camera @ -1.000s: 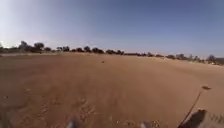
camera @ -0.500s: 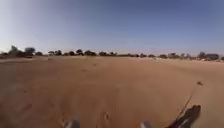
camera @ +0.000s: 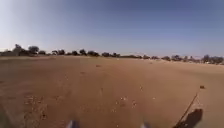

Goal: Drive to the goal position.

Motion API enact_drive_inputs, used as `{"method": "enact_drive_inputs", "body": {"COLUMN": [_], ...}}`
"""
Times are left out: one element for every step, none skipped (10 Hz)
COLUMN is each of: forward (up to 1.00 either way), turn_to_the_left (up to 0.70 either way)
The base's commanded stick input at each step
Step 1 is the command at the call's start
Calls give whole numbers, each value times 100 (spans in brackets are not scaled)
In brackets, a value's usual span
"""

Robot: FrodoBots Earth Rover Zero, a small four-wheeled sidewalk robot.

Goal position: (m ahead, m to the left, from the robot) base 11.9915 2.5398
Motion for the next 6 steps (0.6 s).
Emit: {"method": "enact_drive_inputs", "body": {"forward": [100,100,100,100,100,100], "turn_to_the_left": [0,0,-5,-12,-40,-17]}}
